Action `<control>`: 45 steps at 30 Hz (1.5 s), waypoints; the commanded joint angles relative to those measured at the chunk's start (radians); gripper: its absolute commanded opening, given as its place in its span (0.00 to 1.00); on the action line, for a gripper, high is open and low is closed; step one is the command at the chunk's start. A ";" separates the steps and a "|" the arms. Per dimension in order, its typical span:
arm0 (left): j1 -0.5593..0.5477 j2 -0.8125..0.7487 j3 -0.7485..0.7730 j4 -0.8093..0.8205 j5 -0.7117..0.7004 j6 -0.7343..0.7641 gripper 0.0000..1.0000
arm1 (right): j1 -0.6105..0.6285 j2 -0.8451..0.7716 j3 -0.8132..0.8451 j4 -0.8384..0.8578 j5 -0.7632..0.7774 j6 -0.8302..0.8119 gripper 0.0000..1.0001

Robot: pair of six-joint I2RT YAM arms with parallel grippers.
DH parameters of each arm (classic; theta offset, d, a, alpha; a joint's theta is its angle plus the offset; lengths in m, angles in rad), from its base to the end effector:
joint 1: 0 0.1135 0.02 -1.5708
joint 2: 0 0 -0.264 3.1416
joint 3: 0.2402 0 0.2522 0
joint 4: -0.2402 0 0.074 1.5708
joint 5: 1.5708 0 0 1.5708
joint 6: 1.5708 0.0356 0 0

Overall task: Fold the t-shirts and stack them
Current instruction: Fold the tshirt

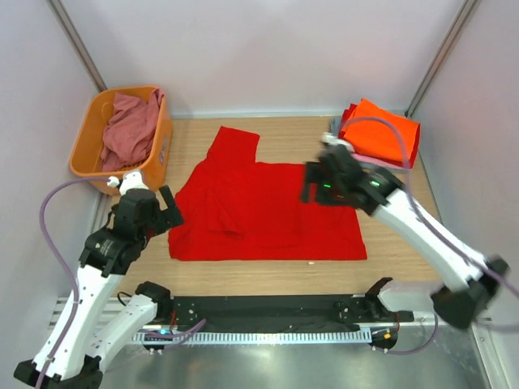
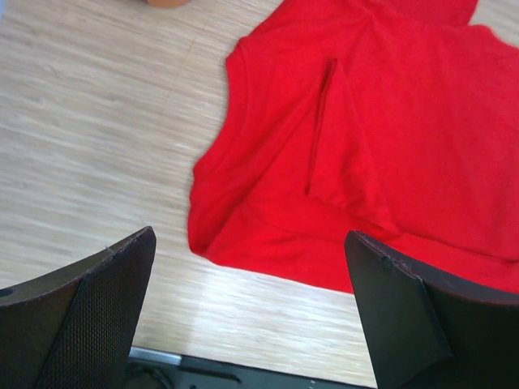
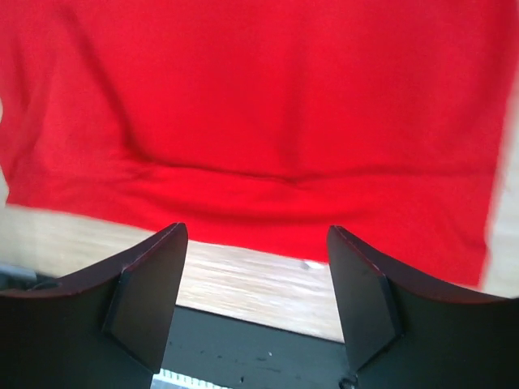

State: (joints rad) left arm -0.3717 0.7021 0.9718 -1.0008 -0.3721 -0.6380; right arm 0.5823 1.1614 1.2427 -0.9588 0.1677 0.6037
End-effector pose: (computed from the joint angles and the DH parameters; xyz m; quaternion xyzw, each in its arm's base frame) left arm 0.1150 -0.0309 0.3355 -0.1939 0.8794 -0.0459 0.4323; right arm 0.1903 0.1182 0.3515 0.0385 0.9369 0.1239 0.3248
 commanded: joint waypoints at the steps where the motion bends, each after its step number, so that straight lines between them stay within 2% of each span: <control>1: 0.008 0.028 -0.033 0.111 -0.057 0.129 1.00 | 0.247 0.263 0.238 0.029 0.245 -0.091 0.76; 2: 0.008 0.019 -0.041 0.146 -0.033 0.121 1.00 | 0.311 0.326 0.280 0.035 0.253 -0.105 0.76; 4: 0.010 -0.041 -0.070 0.201 0.098 0.150 1.00 | 0.355 0.460 0.372 0.092 0.213 -0.146 0.76; 5: 0.010 -0.074 -0.082 0.247 0.114 0.170 1.00 | 0.382 0.496 0.400 0.112 0.192 -0.157 0.74; 7: 0.010 -0.140 -0.145 0.304 0.076 0.213 1.00 | 0.405 0.619 0.502 0.153 0.141 -0.198 0.72; 8: 0.008 -0.214 -0.172 0.345 0.015 0.193 1.00 | 0.439 0.709 0.544 0.150 0.118 -0.217 0.69; 9: 0.010 -0.242 -0.183 0.366 0.001 0.192 1.00 | 0.454 0.710 0.585 0.144 0.112 -0.232 0.68; 10: 0.010 -0.266 -0.185 0.370 -0.011 0.186 1.00 | 0.470 0.791 0.666 0.137 0.105 -0.246 0.68; 16: 0.010 -0.142 -0.026 0.150 -0.094 0.144 1.00 | 0.510 1.029 0.828 0.129 0.041 -0.288 0.66; 19: -0.001 -0.128 -0.002 0.120 -0.059 0.069 1.00 | 0.514 1.077 0.868 0.134 0.021 -0.291 0.64; 21: -0.001 -0.148 -0.031 0.143 0.031 0.108 1.00 | 0.518 1.104 0.877 0.141 0.021 -0.289 0.61; 26: -0.001 -0.225 -0.061 0.189 0.076 0.150 1.00 | 0.533 1.153 0.885 0.157 0.007 -0.283 0.57; 31: -0.001 -0.202 -0.067 0.163 0.026 0.138 1.00 | 0.537 1.202 0.893 0.176 0.012 -0.274 0.53; 41: -0.001 -0.227 -0.077 0.169 0.019 0.138 1.00 | 0.547 1.285 0.975 0.160 0.018 -0.263 0.49; 45: -0.001 -0.222 -0.078 0.169 0.018 0.136 1.00 | 0.548 1.302 0.977 0.157 0.039 -0.259 0.43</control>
State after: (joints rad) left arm -0.3710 0.4831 0.8948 -0.8478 -0.3408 -0.5129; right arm 1.1221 2.4588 2.1742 -0.8082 0.1822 0.3405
